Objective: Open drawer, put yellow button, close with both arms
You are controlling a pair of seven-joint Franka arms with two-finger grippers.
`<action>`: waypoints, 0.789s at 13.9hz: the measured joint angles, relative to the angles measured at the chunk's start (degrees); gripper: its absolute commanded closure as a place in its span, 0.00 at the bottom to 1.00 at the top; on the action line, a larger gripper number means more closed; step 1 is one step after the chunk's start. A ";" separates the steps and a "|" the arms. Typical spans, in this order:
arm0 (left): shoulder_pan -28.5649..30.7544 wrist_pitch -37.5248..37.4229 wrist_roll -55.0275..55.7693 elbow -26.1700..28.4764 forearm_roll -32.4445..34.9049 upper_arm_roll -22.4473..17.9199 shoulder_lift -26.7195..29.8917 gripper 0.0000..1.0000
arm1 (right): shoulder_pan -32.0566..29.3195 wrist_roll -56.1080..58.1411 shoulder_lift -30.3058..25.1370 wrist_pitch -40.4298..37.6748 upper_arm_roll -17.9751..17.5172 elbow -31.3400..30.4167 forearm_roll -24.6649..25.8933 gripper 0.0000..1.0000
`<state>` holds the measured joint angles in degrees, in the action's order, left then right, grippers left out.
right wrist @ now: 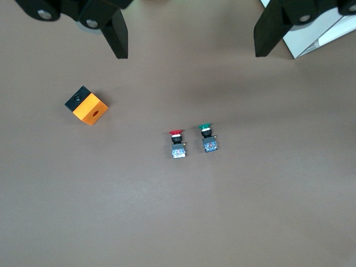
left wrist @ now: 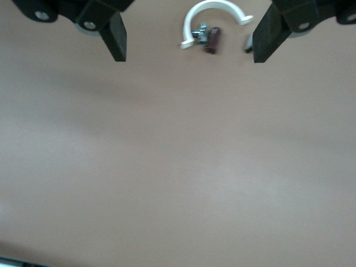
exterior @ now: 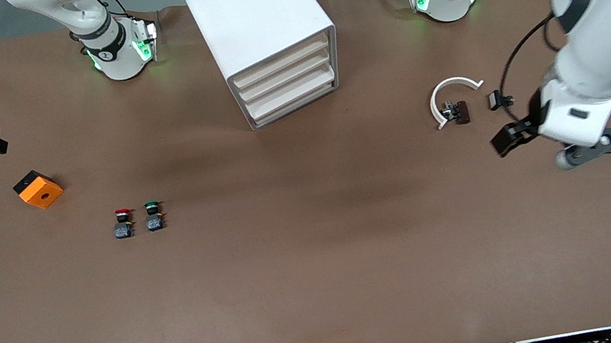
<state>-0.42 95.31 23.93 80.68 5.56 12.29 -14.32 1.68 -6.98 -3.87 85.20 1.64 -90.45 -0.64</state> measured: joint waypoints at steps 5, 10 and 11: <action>1.77 -7.30 -3.48 -0.43 0.00 0.88 6.19 0.00 | 0.24 5.32 0.00 0.46 -0.17 0.07 0.08 0.00; 3.78 -8.61 -4.00 1.12 -2.54 0.78 9.04 0.00 | 0.16 11.38 0.00 0.48 0.36 0.17 0.12 0.00; 4.43 -8.86 -5.16 2.96 -3.03 0.64 10.42 0.00 | 0.16 11.51 0.00 0.49 0.36 0.18 0.13 0.00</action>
<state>4.01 86.45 18.77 83.64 2.54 12.93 -3.90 1.85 4.52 -3.87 85.69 2.00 -90.27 -0.51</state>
